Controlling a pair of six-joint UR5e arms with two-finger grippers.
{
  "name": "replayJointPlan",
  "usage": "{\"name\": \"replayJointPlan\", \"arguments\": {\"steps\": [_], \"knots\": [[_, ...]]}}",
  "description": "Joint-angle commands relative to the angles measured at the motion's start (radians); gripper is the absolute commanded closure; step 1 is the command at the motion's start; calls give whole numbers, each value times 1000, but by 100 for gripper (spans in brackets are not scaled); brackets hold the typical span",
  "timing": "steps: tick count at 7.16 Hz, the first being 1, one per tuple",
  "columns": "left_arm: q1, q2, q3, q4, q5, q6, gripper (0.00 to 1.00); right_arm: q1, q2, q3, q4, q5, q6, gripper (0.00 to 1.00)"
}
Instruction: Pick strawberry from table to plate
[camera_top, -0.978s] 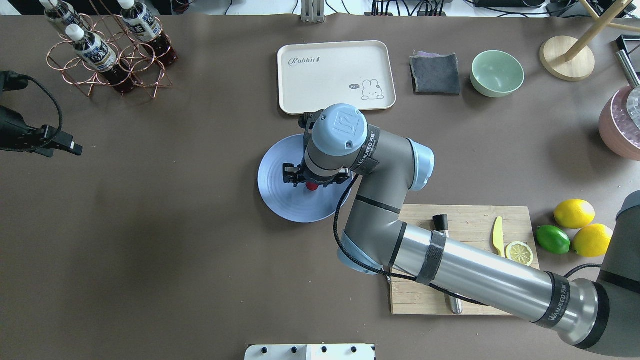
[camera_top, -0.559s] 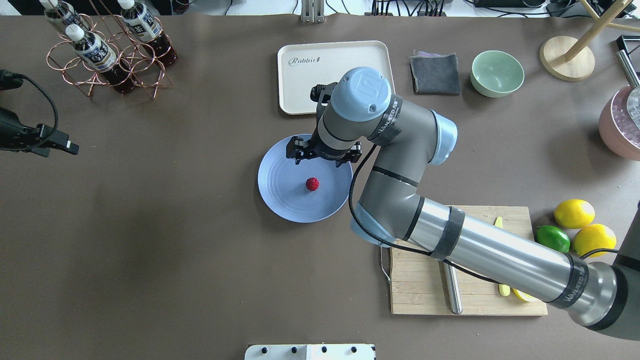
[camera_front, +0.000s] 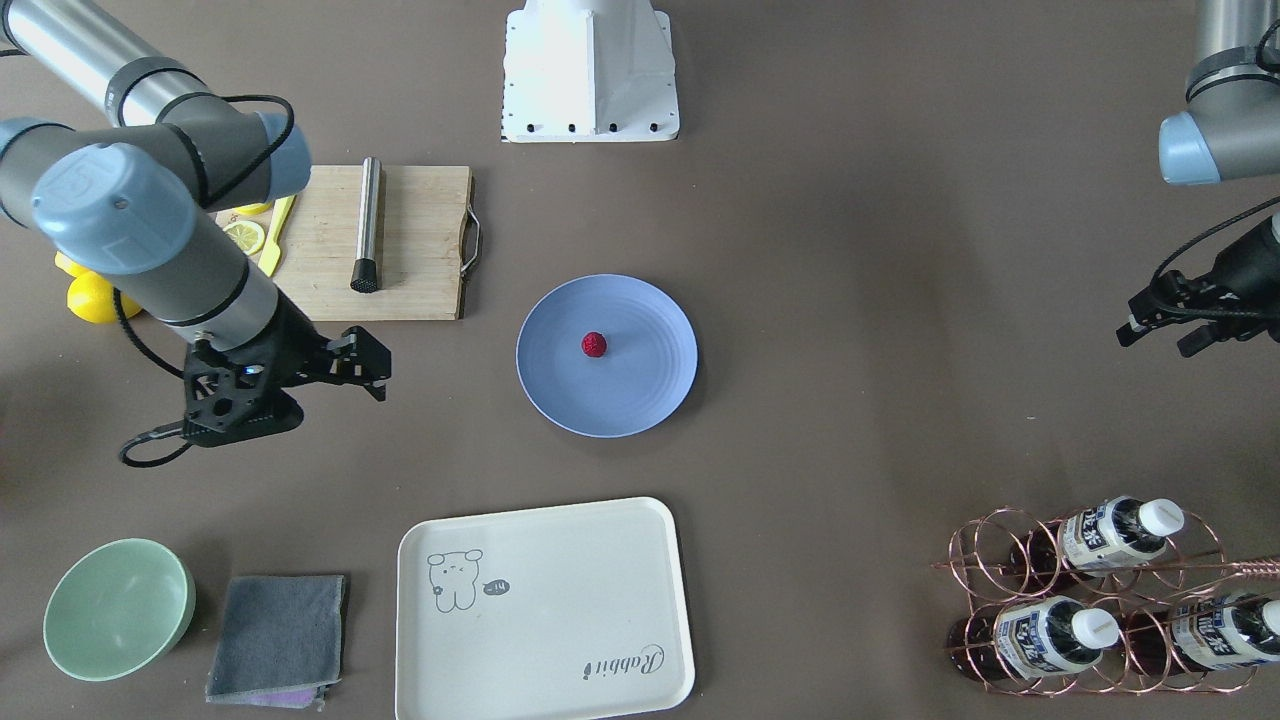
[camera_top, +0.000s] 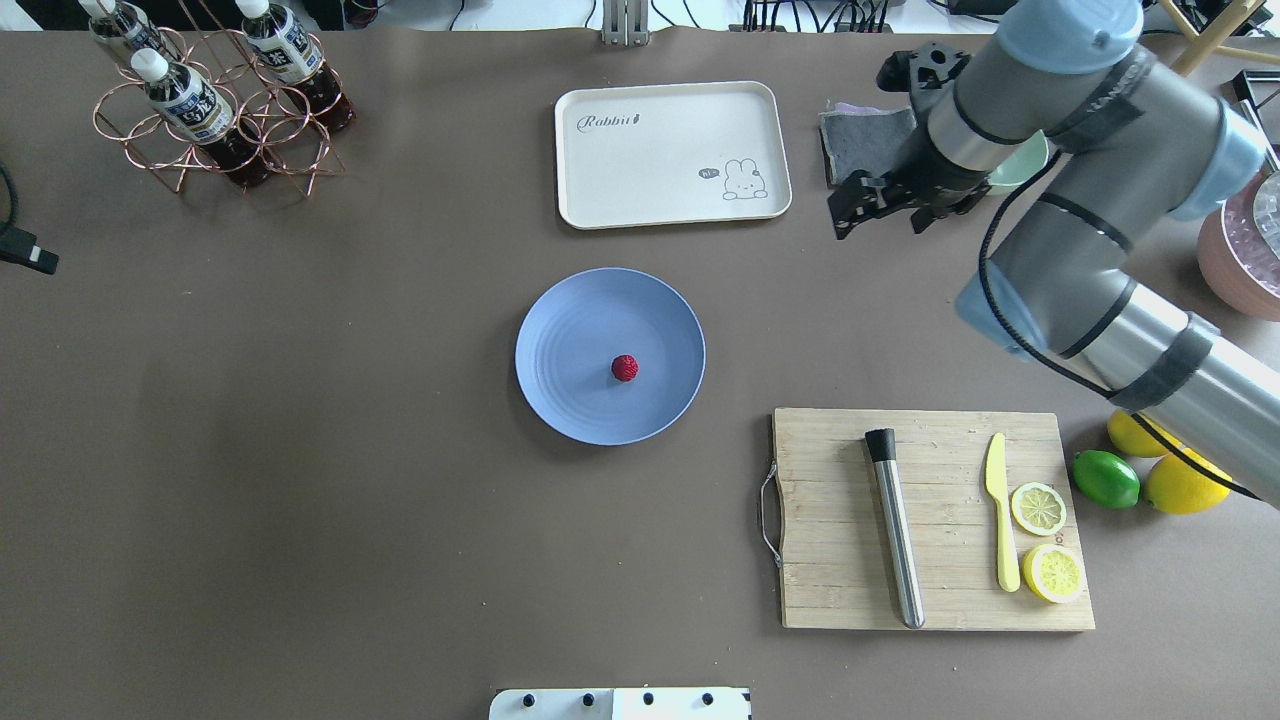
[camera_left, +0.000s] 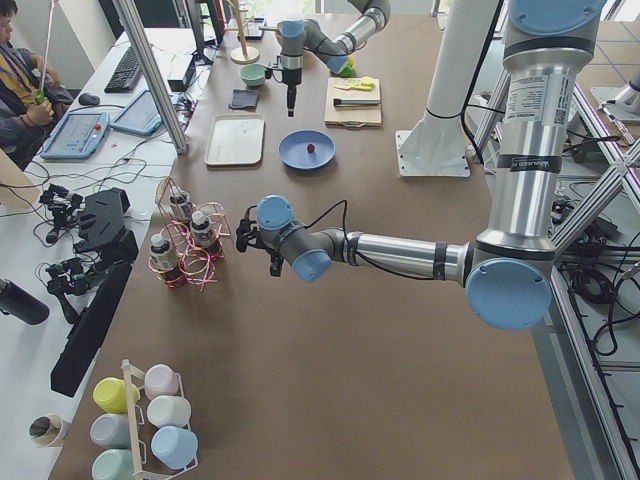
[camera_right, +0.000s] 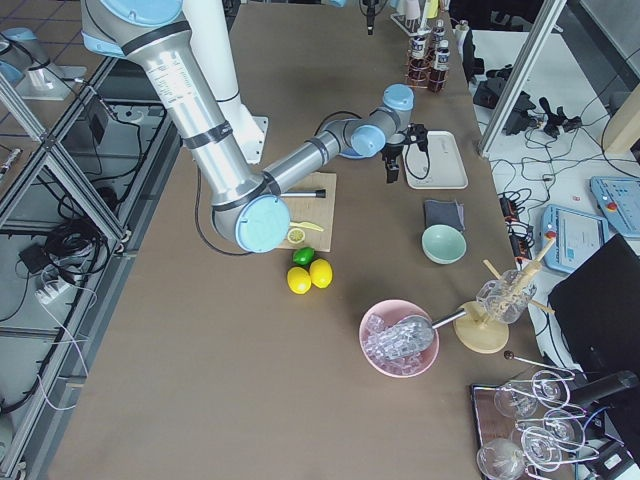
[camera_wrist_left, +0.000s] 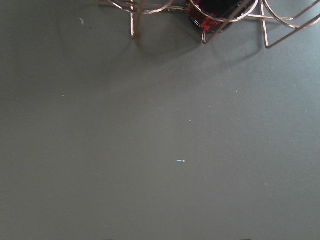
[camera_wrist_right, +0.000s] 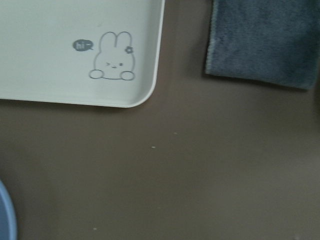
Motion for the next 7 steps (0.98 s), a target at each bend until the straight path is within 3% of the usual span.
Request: {"name": "replayJointPlan", "arguments": {"steps": [1,3,6,7], "knots": [[-168,-2,-18,235,-6,298,11,211,-172,19,-67,109,-352,0],[-196,4,-66,353,-9,335,7,347,-296,11,-81,134,-540,0],[-233,33,-67,366,-64,338,4,451,-384,-6,-89,134,-639,0],[-251,53,-54,372,-60,436,4,468,-395,0,-89,134,-645,1]]}}
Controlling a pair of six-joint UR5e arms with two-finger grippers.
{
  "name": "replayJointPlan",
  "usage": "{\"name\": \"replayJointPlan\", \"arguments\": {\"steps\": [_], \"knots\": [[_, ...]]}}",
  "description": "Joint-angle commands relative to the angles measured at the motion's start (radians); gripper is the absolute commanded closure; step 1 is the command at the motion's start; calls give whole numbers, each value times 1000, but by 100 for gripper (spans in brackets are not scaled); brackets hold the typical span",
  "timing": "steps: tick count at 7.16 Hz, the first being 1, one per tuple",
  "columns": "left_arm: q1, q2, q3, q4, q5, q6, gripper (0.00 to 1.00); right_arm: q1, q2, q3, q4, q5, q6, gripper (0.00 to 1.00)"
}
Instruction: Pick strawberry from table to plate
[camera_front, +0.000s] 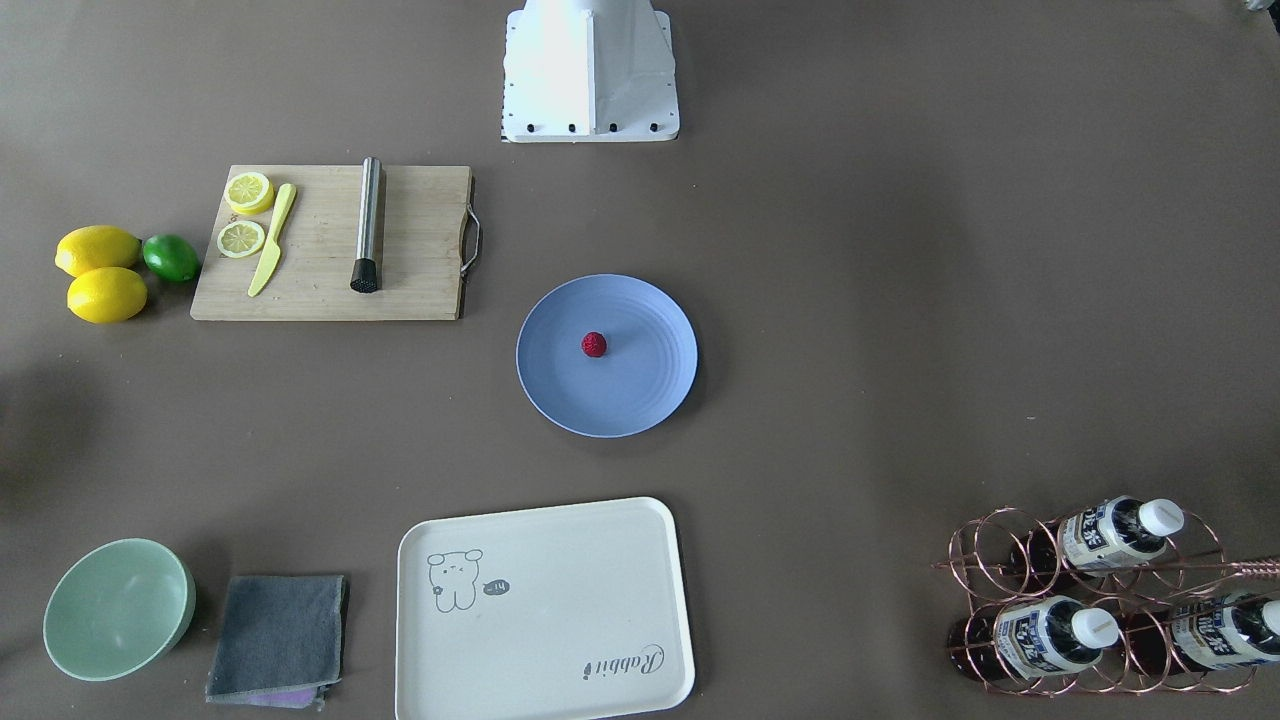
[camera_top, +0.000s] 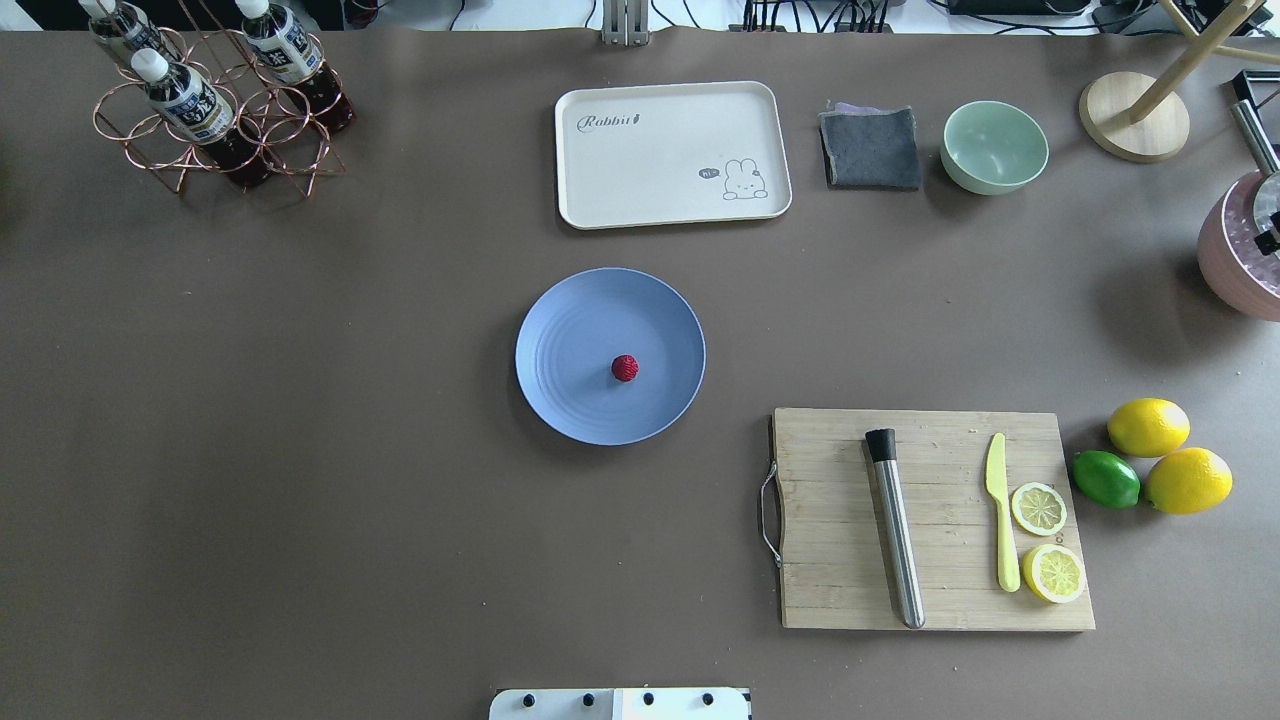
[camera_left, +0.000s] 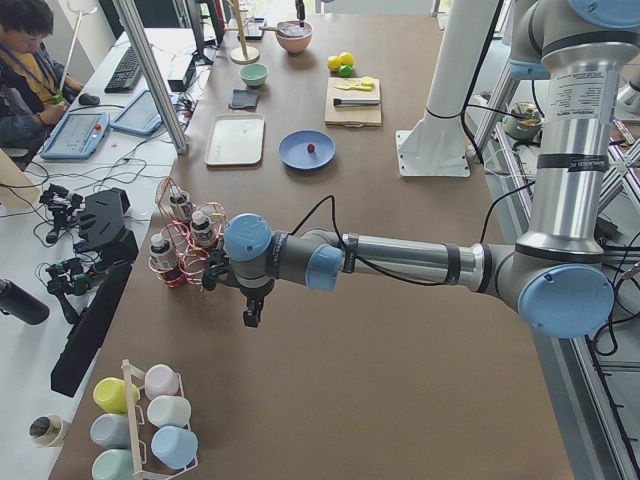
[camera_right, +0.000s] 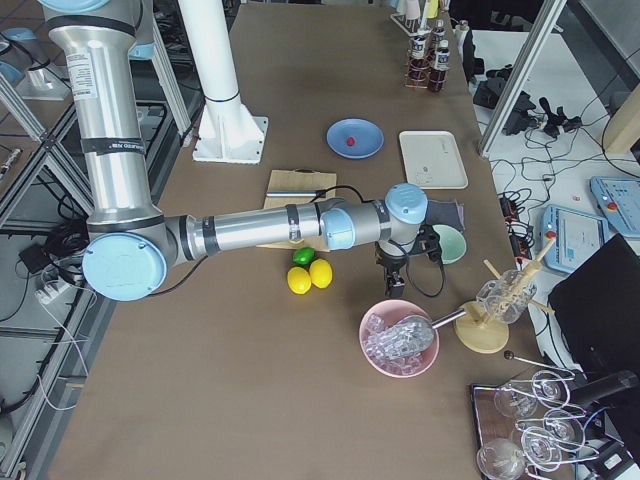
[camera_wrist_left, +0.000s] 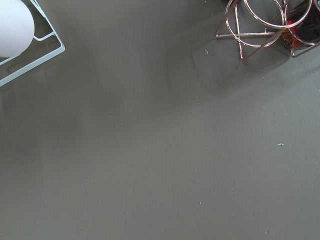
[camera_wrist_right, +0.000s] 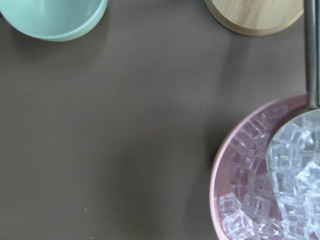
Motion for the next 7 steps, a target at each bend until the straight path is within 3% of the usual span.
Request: {"name": "replayJointPlan", "arguments": {"steps": [1,3,7], "knots": [[-42,29,11,4,-2,104,3,25,-17,1,0,2,-12,0],[-54,78,-13,-6,-3,116,3,43,-26,18,6,-12,-3,0],[-56,70,-32,0,12,107,3,74,-67,58,1,-9,-12,0]]}}
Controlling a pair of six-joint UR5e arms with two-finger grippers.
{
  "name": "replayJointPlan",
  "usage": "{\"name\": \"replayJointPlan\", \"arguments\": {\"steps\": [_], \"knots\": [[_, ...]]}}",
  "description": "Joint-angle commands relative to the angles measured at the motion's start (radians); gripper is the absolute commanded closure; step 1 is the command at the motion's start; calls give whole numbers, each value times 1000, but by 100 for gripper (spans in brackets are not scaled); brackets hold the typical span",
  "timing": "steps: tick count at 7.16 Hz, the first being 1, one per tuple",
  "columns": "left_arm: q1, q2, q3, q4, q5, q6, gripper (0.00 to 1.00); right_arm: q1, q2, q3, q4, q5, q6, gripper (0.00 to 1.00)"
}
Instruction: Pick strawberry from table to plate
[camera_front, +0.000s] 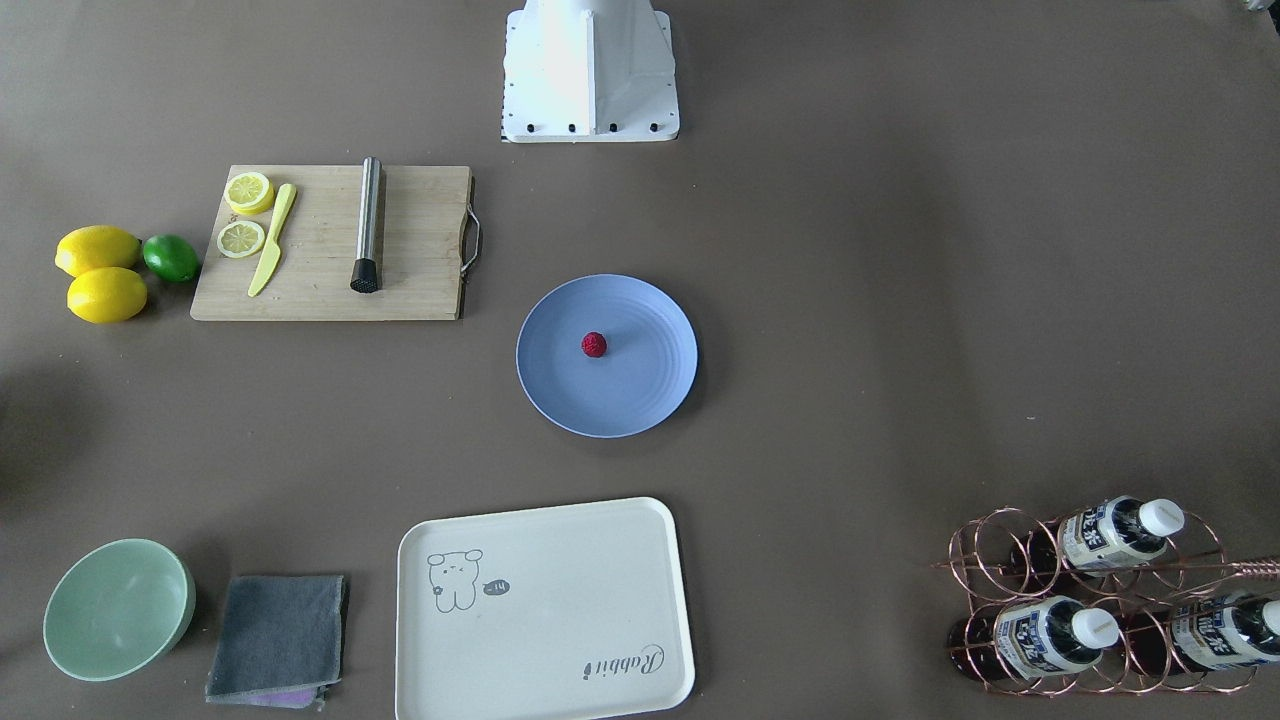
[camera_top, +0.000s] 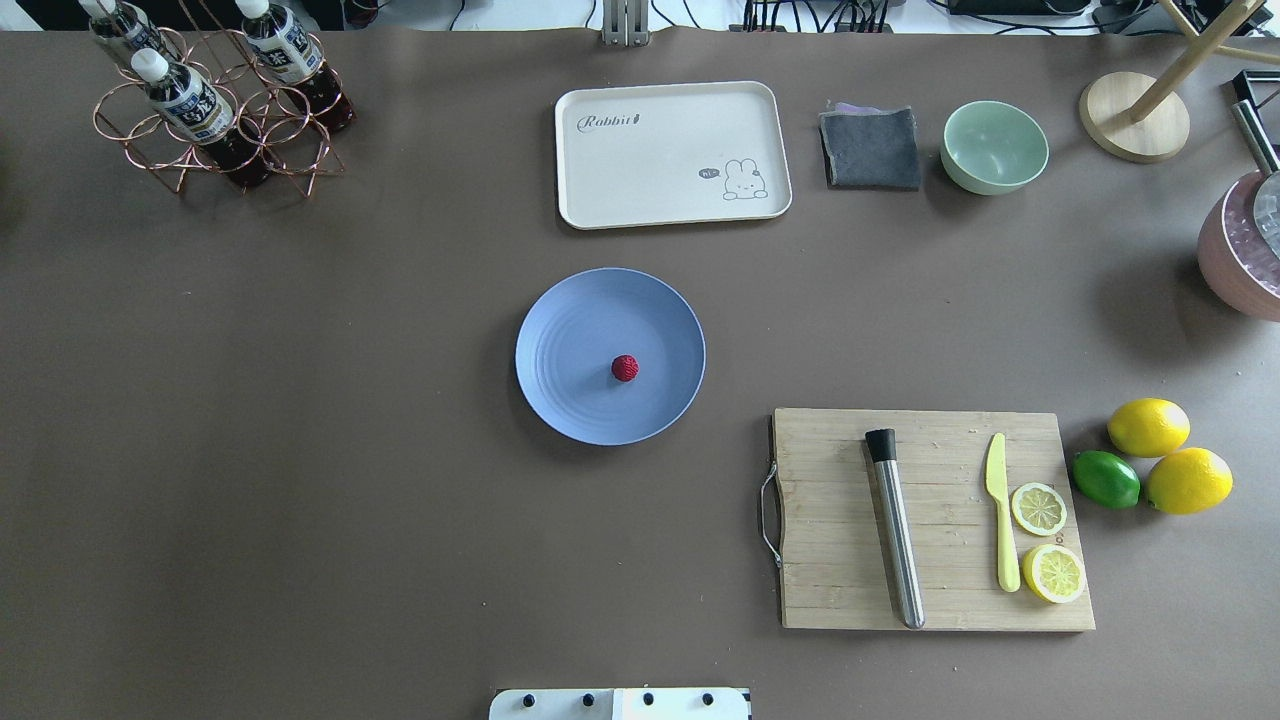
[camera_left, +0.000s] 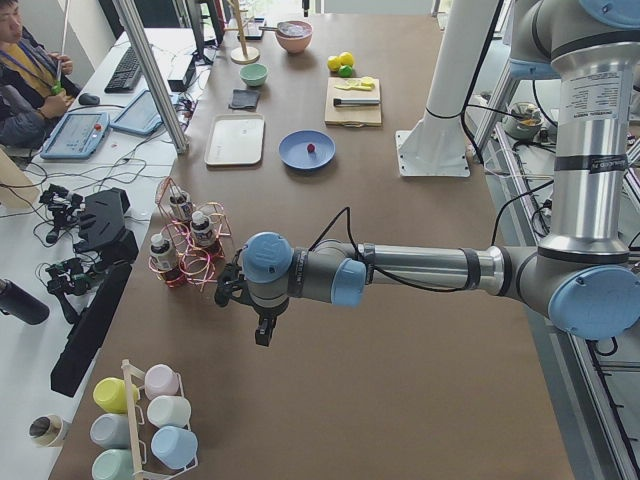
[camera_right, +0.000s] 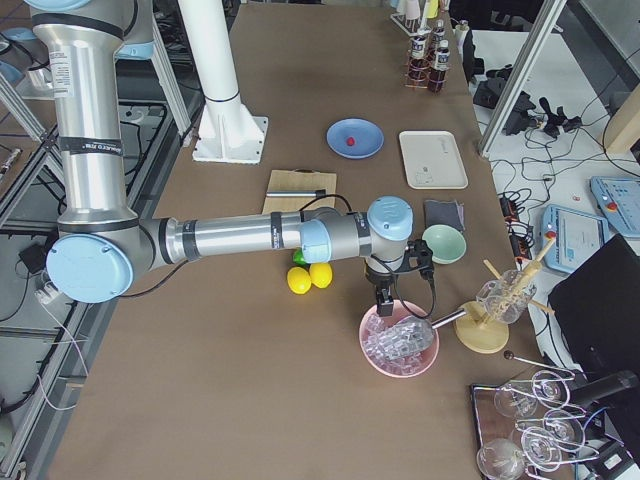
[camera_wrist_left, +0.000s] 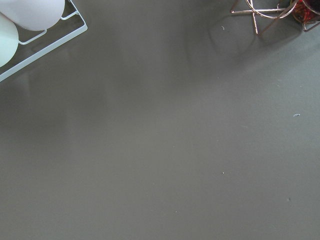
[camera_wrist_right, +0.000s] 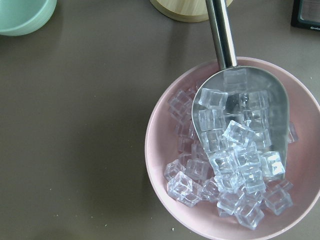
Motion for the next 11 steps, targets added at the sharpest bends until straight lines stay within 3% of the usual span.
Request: {"name": "replayJointPlan", "arguments": {"steps": [1,11], "knots": [[-2,6,-3,1,20,4,3,4,-6,6,4,-17,0,0],[-1,15,-31,13,23,-1,3,-15,-8,22,8,-40,12,0]]}}
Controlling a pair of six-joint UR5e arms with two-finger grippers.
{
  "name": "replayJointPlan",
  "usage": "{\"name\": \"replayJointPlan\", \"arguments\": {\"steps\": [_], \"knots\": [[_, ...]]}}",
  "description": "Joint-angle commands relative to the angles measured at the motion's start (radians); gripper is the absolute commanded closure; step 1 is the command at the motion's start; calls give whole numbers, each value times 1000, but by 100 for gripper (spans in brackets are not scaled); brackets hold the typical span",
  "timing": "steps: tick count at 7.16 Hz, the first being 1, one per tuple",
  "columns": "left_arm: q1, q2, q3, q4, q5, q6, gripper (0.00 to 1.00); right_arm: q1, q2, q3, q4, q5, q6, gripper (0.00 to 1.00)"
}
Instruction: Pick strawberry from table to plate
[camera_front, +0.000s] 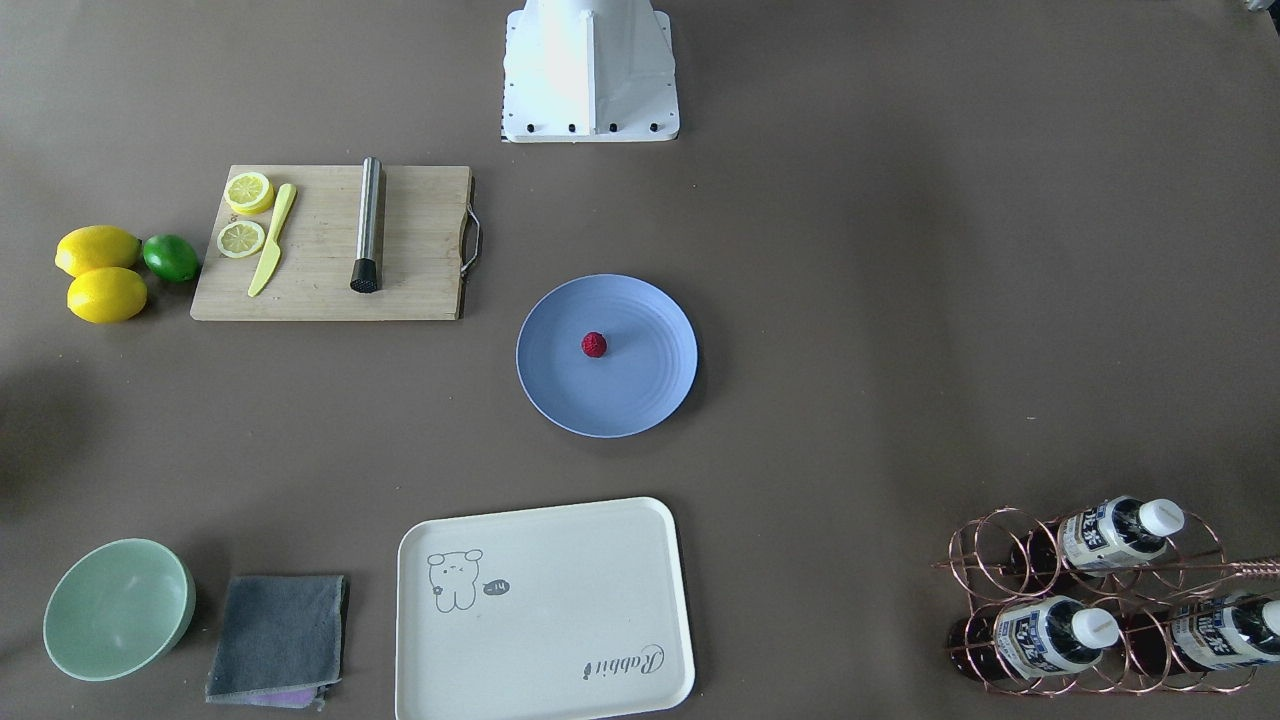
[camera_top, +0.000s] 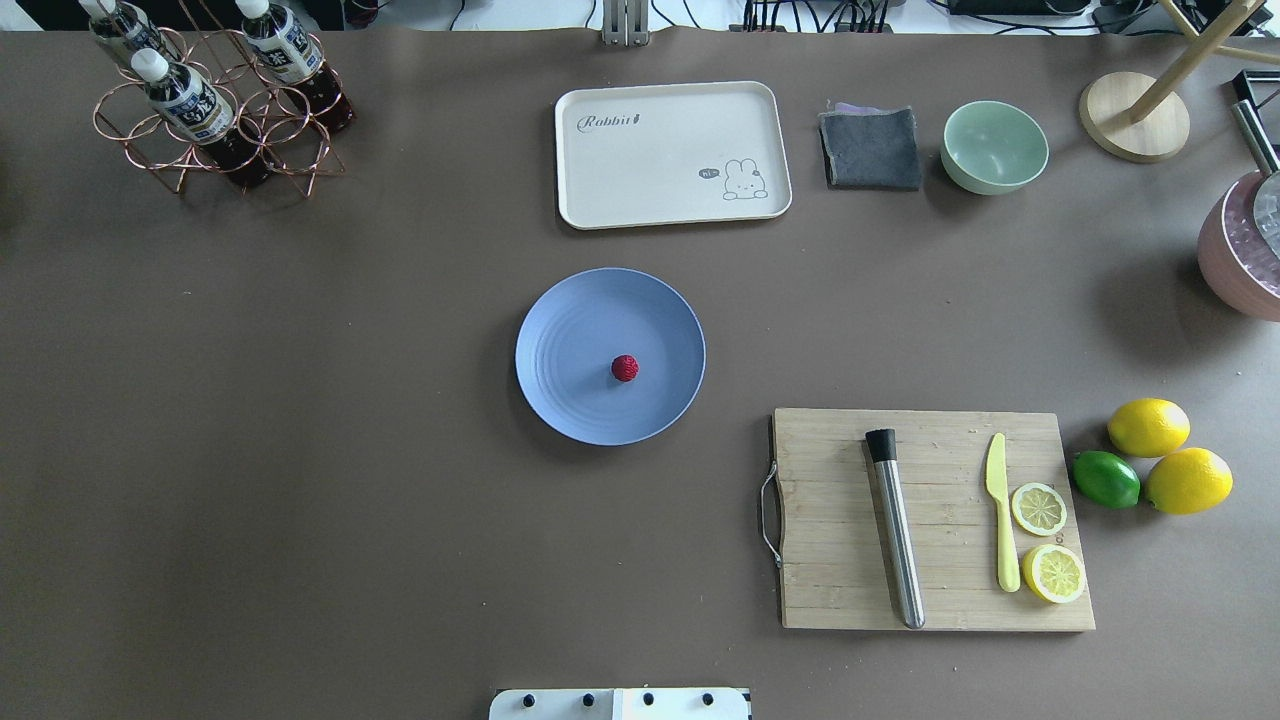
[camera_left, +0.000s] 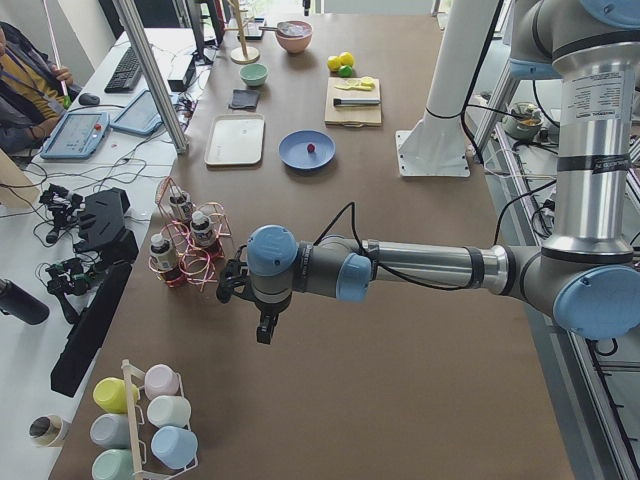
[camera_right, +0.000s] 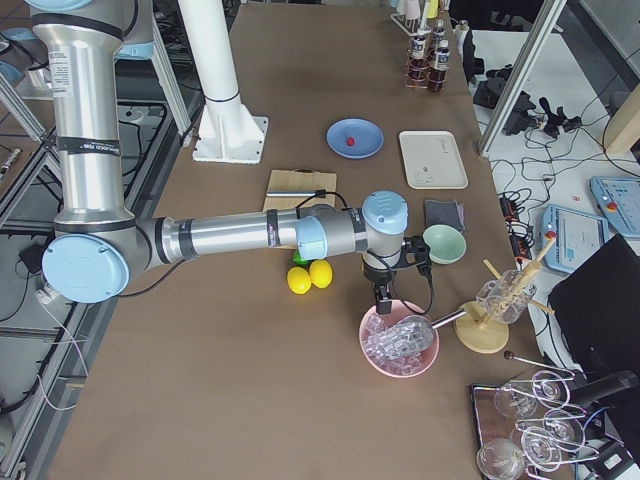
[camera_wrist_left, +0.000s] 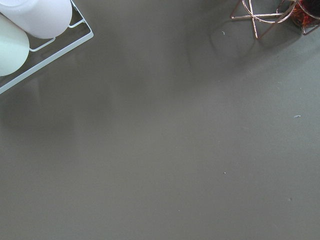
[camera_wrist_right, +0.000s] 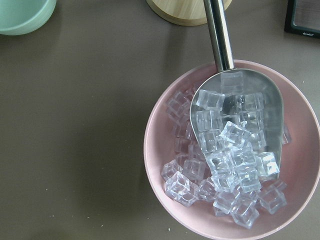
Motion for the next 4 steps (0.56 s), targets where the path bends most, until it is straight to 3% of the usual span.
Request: {"name": "replayJointPlan", "arguments": {"steps": [1,4], "knots": [[1,1,1,0,0,1,3,-15,6,-7,-2,-8,1,0],[4,-8,13,0,-1,0,3,-15,-3,1,-2,1,2,0]]}}
